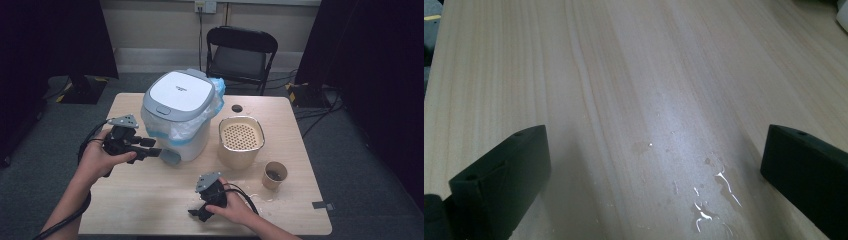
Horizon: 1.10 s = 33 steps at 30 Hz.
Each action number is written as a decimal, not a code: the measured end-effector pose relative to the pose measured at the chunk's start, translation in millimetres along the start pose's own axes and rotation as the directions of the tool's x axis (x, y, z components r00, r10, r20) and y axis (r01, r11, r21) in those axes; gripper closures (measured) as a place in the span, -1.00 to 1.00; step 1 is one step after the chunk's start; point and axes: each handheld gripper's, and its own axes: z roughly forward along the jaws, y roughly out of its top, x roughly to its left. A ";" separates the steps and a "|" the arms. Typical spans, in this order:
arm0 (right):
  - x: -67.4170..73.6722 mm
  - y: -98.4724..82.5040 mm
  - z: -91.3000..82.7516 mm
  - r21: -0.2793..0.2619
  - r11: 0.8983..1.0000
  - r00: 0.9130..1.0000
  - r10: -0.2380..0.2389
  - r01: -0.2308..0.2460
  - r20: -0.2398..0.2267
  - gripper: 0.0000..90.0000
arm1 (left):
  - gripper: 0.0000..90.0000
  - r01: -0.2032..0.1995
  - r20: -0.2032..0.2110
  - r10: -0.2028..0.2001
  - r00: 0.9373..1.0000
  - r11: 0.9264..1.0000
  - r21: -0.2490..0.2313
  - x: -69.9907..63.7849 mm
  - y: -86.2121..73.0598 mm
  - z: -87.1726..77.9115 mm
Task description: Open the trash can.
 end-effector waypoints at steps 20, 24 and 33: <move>0.0 0.0 0.0 0.000 1.000 1.000 -0.001 0.001 0.000 -1.00 | 0.37 0.023 -0.004 -0.023 1.000 0.999 0.037 0.7 23.5 -12.9; 0.0 0.0 -0.1 0.001 1.000 1.000 0.000 0.000 -0.001 -1.00 | 0.40 0.026 -0.005 -0.025 1.000 0.999 0.039 1.2 28.2 -15.3; 0.0 0.0 -0.1 0.001 1.000 1.000 0.000 0.000 -0.001 -1.00 | 0.43 0.015 -0.014 -0.014 1.000 0.999 0.045 1.1 40.6 -18.1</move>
